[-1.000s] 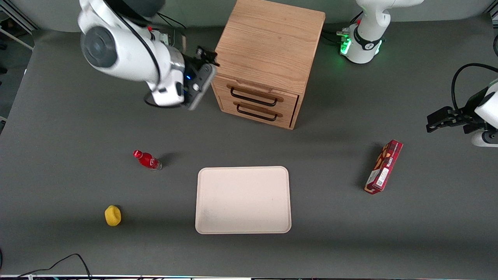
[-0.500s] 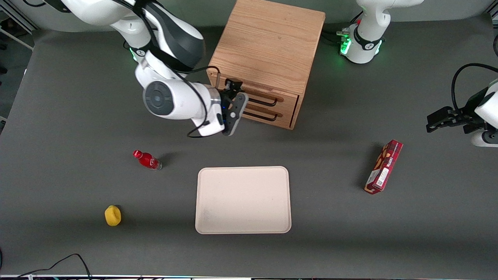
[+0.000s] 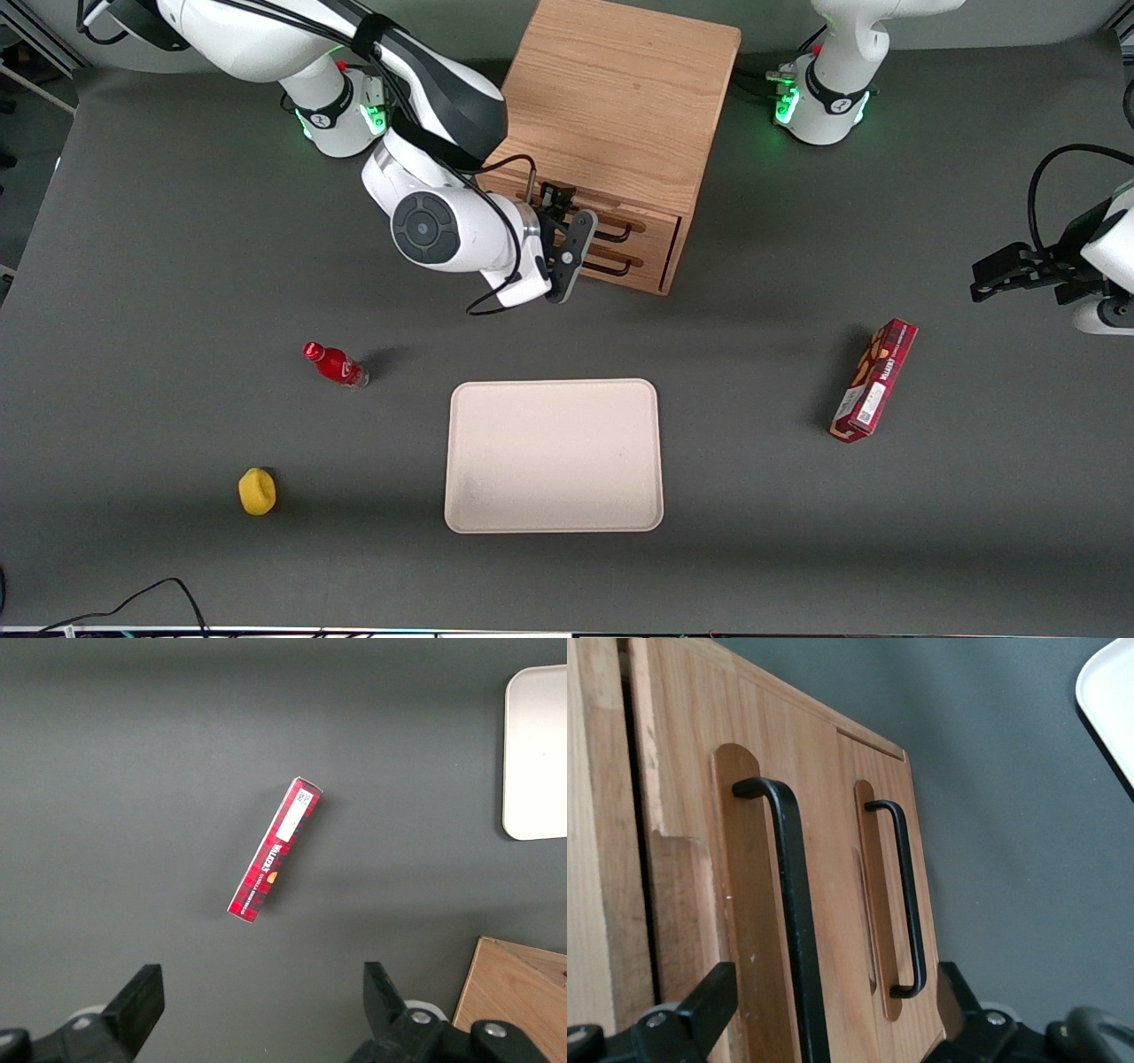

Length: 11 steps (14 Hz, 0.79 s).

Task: Open upper drawer
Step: 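Pull the upper drawer outward by its handle with the right gripper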

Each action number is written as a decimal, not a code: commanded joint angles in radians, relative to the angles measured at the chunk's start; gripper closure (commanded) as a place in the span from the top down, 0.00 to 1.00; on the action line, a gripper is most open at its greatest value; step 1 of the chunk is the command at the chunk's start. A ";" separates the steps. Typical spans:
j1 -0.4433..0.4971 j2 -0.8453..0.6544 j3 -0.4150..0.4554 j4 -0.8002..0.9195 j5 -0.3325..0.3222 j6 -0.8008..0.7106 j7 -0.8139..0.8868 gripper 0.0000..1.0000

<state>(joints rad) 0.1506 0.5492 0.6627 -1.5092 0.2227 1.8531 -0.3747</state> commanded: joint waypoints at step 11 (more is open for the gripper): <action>0.006 0.101 0.009 0.042 -0.123 0.095 0.047 1.00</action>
<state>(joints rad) 0.1620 0.6095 0.6712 -1.5242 0.1463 1.9331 -0.3548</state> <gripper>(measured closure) 0.000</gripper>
